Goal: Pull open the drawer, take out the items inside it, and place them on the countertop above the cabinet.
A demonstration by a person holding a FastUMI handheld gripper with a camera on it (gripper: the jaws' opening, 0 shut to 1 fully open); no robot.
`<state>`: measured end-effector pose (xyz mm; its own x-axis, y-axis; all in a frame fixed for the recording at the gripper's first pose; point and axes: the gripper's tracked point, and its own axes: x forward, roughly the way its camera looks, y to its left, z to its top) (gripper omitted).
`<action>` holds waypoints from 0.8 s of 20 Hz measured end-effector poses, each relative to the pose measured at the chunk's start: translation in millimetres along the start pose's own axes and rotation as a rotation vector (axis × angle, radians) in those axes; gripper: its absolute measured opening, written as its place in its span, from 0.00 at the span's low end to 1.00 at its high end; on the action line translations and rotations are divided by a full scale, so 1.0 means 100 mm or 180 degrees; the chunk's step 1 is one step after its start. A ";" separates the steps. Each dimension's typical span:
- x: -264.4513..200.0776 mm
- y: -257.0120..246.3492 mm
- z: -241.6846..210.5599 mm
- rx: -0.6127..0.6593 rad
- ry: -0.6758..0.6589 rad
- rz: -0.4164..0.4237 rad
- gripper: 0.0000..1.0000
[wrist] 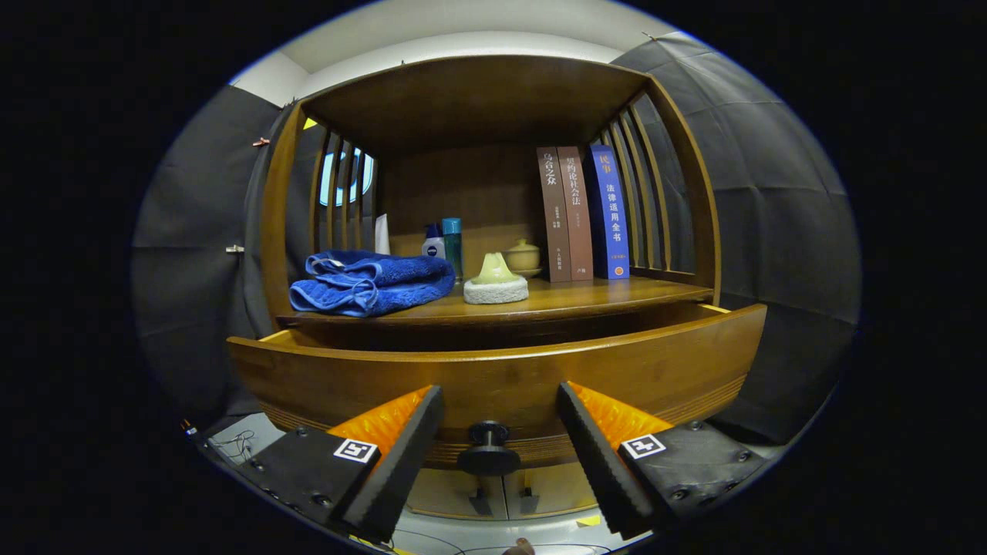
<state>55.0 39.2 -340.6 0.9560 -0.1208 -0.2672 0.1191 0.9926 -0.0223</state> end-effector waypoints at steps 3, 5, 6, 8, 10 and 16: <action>0.24 0.01 0.00 0.0006 -0.0034 -0.0008 0.99; 0.39 0.01 -0.01 0.0011 -0.0050 -0.0017 0.99; 0.45 0.00 -0.01 0.0011 -0.0058 -0.0020 0.99; 0.54 0.00 -0.01 0.0003 -0.0070 -0.0018 0.99; 0.60 0.01 0.00 0.0003 -0.0082 -0.0022 0.99; 0.62 0.02 -0.01 -0.0020 -0.0086 -0.0039 0.99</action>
<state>114.0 33.4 -358.5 0.9614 -0.1332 -0.2408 0.1294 0.9911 -0.0315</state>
